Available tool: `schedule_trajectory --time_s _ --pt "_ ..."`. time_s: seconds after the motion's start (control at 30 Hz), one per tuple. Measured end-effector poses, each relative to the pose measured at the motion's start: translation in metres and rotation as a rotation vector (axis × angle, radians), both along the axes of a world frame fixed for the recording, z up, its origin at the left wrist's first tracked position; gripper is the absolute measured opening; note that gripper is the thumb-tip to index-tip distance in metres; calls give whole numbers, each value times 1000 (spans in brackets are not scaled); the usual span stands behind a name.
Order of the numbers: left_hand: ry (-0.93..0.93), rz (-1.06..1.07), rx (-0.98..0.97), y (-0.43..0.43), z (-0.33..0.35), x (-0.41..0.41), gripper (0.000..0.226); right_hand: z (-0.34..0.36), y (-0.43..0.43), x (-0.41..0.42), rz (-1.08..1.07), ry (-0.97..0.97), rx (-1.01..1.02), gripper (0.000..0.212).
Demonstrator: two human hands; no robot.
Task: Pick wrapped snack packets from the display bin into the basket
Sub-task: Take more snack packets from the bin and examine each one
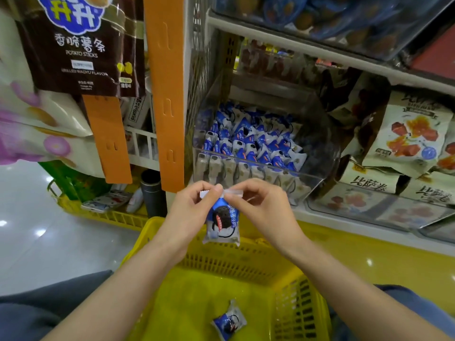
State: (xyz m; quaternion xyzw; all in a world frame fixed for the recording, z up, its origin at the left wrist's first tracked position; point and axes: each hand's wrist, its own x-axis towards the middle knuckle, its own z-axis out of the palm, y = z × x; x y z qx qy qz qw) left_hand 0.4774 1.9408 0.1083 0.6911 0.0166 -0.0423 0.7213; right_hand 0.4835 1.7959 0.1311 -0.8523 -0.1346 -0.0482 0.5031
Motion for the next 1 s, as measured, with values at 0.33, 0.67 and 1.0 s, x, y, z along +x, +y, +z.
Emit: schedule_trajectory --time_s 0.33,0.67,1.0 --pt "167 -59 -71 -7 -1 -3 33 2 -12 12 -209 166 326 10" --pt "-52 274 34 5 -4 7 11 -6 -17 9 24 598 122 9" --pt "-474 24 599 -1 -7 -6 11 -12 -8 1 49 51 -126 14"
